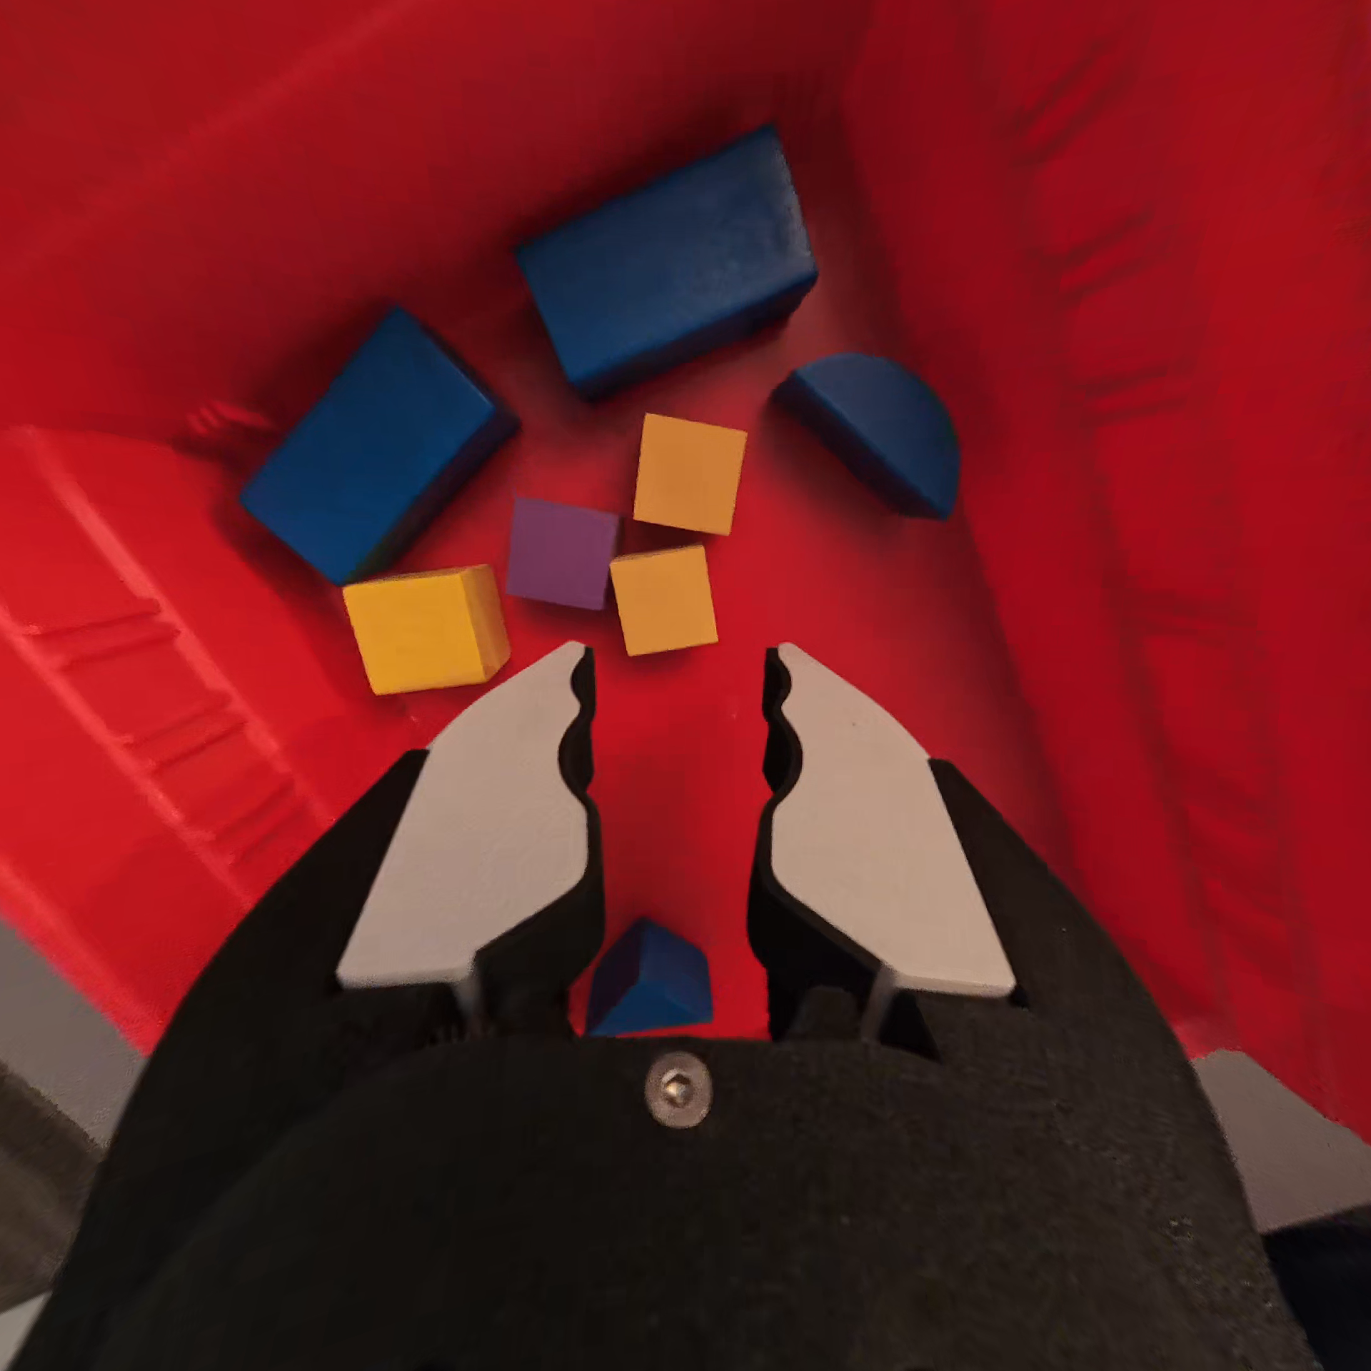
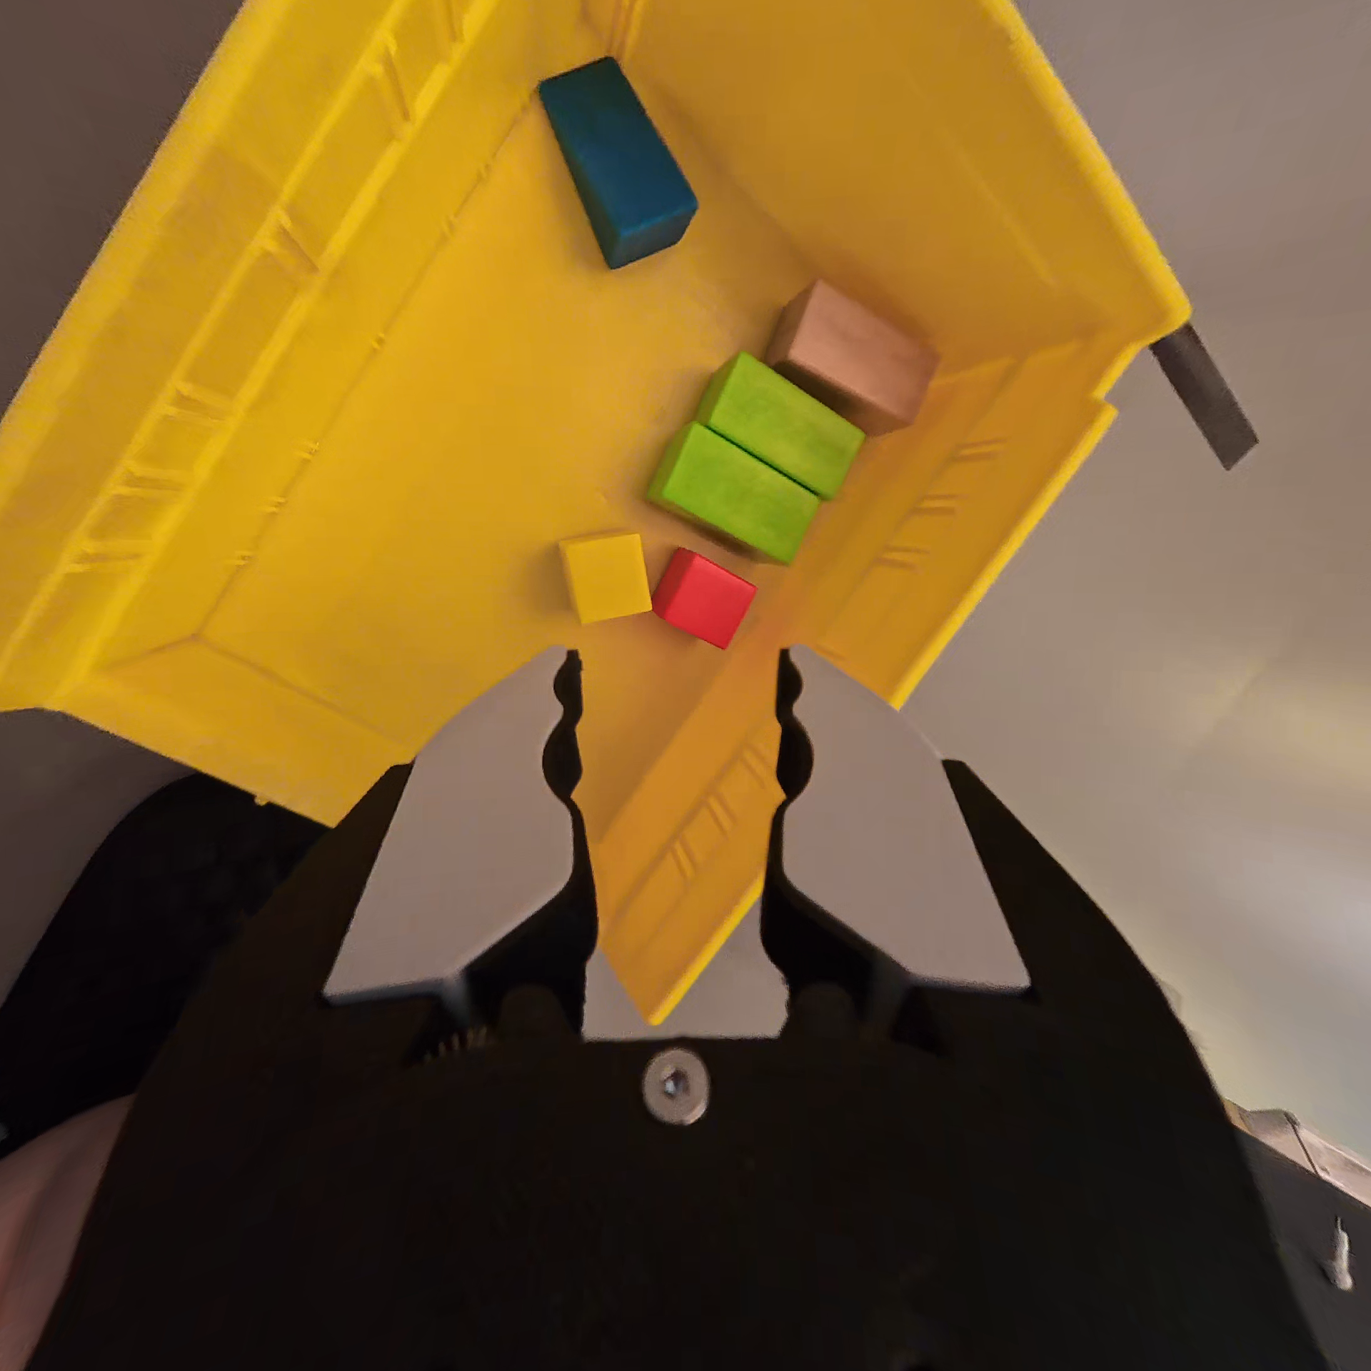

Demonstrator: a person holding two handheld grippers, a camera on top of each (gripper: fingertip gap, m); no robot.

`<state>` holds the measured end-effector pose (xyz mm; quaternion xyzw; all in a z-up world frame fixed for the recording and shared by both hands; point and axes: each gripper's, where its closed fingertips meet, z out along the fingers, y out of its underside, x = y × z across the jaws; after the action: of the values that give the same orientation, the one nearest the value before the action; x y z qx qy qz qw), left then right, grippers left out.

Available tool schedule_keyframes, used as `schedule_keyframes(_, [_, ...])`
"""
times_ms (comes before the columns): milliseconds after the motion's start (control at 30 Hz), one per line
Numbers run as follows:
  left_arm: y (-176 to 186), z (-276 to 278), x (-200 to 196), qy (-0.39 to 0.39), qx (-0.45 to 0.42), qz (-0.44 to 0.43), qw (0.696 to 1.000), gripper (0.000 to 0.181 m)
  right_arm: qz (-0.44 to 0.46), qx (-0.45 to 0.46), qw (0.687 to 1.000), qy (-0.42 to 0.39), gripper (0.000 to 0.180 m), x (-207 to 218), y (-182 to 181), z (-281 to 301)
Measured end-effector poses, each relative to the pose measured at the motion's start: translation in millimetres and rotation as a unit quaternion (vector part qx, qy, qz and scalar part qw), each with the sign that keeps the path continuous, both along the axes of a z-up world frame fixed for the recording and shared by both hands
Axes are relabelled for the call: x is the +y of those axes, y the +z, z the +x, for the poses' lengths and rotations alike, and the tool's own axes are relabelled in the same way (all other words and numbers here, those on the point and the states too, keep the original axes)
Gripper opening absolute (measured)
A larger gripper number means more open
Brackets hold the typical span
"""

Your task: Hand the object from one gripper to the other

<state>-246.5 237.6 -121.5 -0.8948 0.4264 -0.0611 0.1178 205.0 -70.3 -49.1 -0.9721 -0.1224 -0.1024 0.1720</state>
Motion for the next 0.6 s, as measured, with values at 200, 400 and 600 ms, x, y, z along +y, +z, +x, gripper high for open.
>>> schedule_keyframes(200, [-18.2, 2.3, 5.3, 0.022, 0.018, -0.01, 1.0, 0.045, -0.001, -0.011, 1.0, 0.007, 0.052, -1.6, 1.7, -1.3])
schedule_keyframes(400, [-28.1, -0.1, 11.8, 0.035, 0.035, -0.008, 0.999, 0.028, 0.014, -0.025, 0.999, 0.013, 0.052, 3.4, 7.6, -1.2])
schedule_keyframes(600, [7.3, -0.9, -1.8, 0.018, -0.024, -0.02, 0.999, 0.027, 0.113, -0.067, 0.991, 0.034, 0.052, 26.7, 42.7, -4.5])
